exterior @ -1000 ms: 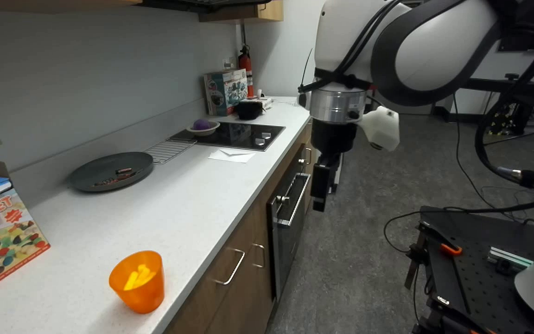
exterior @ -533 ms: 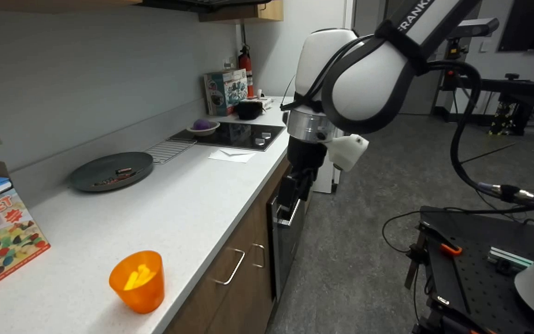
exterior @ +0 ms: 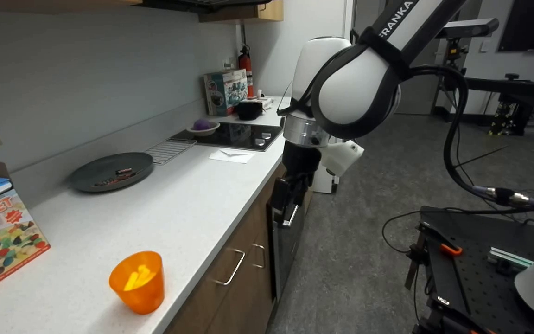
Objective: Open the drawer and remove the pineapple plushie from the drawer
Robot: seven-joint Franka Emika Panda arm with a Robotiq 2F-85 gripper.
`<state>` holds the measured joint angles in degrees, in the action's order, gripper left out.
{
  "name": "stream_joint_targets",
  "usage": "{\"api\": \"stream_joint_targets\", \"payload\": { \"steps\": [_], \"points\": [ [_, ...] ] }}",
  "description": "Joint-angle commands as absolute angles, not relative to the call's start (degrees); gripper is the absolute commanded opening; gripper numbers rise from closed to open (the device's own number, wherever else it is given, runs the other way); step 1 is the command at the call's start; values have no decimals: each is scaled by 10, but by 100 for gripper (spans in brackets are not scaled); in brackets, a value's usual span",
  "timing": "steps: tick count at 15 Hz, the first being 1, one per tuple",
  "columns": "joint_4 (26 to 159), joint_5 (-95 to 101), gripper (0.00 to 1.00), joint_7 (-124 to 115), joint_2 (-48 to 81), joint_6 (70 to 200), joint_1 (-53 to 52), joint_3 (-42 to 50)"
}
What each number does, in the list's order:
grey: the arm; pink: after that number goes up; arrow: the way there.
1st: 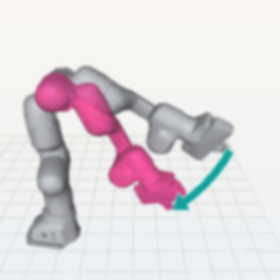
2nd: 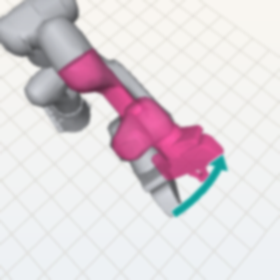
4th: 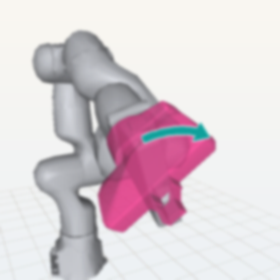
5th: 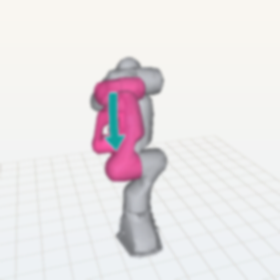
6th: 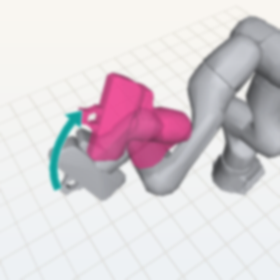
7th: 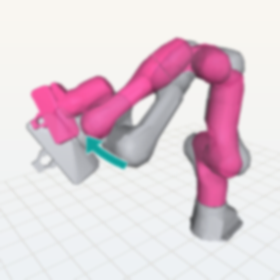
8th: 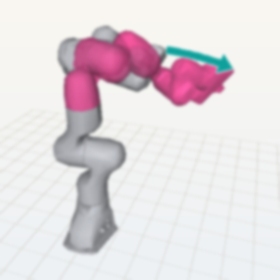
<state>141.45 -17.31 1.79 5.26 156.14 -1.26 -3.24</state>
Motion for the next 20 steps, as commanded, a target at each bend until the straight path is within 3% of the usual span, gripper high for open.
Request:
{"api": "stream_joint_targets", "payload": {
  "steps": [1,12,20],
  "points": [
    [1414,-171,100,16,52,1560,-12,-33],
    [1404,-212,100,25,123,1634,2,-40],
    [1338,-332,100,74,254,1722,62,-118]
  ]
}}
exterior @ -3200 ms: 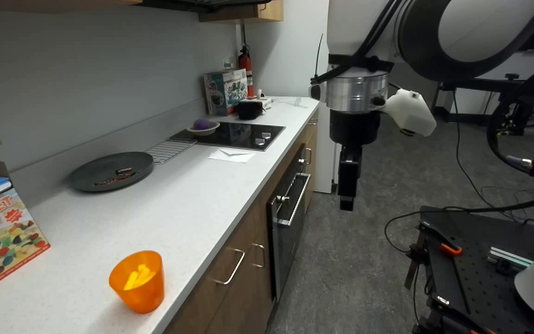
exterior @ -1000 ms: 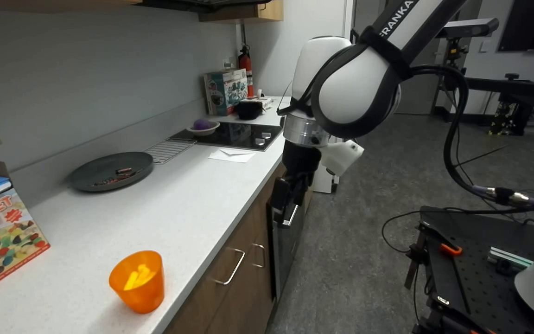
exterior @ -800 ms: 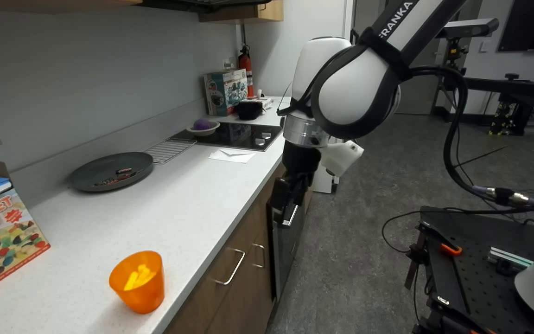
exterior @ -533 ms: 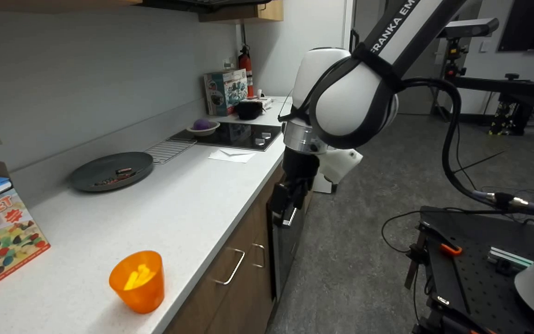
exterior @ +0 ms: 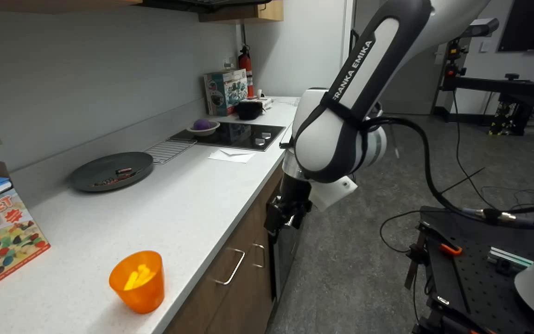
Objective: Open the drawer and remove the pineapple plushie from the drawer
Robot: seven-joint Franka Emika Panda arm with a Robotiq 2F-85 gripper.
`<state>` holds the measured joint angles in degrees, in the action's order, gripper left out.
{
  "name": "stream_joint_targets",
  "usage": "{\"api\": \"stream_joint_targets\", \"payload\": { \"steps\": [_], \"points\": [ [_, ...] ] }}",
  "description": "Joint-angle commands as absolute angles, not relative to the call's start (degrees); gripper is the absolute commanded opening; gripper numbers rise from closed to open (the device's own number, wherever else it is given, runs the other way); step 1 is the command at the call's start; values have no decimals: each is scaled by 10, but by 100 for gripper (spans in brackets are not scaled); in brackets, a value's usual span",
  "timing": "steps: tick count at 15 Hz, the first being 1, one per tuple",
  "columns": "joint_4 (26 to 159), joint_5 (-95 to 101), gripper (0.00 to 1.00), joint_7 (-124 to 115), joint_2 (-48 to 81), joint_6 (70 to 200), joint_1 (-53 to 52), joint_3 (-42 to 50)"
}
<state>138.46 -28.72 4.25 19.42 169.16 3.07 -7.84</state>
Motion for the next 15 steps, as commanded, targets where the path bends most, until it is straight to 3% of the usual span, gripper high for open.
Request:
{"api": "stream_joint_targets", "payload": {
  "steps": [1,15],
  "points": [
    [1324,-343,100,77,273,1730,72,-131],
    [1201,-315,100,84,469,1892,222,-272]
  ]
}}
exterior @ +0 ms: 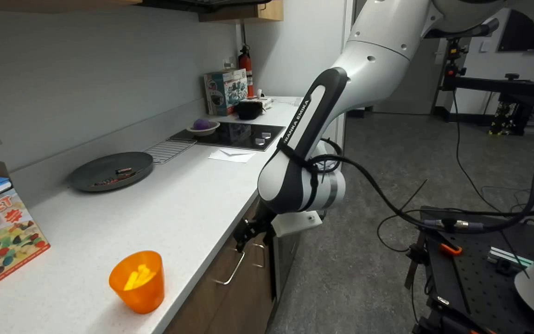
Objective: Open the drawer and remove the pineapple plushie from the drawer
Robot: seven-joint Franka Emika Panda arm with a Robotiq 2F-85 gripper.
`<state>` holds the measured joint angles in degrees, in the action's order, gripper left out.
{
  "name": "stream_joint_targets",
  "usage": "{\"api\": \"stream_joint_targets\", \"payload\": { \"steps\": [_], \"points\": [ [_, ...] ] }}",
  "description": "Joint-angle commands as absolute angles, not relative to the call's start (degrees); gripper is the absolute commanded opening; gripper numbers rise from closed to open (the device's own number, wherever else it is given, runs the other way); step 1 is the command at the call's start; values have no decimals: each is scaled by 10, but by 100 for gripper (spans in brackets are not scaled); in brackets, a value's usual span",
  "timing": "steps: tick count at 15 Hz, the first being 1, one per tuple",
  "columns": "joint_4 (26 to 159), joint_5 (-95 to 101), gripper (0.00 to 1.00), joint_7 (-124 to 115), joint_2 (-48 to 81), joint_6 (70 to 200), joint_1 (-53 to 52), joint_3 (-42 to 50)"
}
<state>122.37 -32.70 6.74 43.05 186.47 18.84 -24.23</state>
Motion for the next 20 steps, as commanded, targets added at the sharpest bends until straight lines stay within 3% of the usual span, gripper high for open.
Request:
{"api": "stream_joint_targets", "payload": {
  "steps": [1,20],
  "points": [
    [1200,-312,100,84,476,1897,229,-276],
    [1236,-161,100,-89,483,1883,233,-228]
  ]
}}
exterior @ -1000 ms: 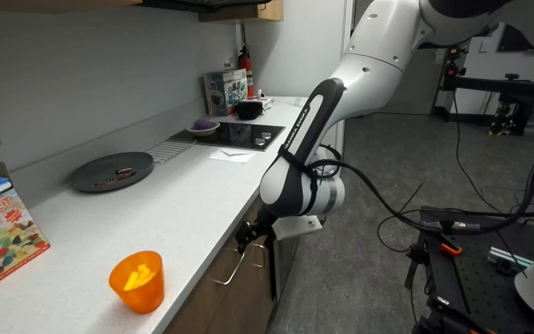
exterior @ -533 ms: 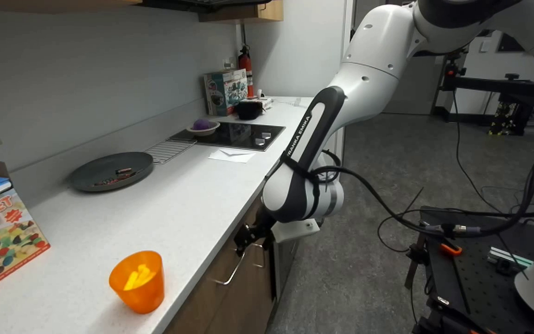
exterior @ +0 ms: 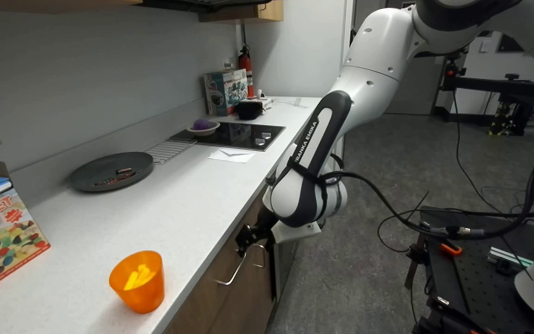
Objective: Open the drawer and remove the pineapple plushie from the drawer
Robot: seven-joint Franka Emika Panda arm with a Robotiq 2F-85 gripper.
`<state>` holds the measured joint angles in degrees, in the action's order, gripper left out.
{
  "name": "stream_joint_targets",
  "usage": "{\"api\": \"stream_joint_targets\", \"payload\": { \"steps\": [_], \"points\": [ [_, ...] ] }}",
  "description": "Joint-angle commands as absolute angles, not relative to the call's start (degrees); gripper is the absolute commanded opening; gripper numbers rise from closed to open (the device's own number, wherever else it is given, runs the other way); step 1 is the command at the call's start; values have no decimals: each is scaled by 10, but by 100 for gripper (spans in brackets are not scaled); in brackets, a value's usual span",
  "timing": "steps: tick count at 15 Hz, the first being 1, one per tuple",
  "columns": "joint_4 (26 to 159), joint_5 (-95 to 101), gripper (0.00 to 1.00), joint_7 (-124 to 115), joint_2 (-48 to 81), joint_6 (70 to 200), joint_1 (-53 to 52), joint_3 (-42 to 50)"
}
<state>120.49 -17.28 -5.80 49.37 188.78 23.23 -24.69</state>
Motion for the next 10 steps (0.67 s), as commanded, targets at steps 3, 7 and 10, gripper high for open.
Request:
{"api": "stream_joint_targets", "payload": {
  "steps": [3,7,10],
  "points": [
    [1264,-168,100,-109,462,1886,229,-220],
    [1319,-174,100,-131,421,1895,217,-205],
    [1374,-173,100,-142,391,1914,215,-204]
  ]
}}
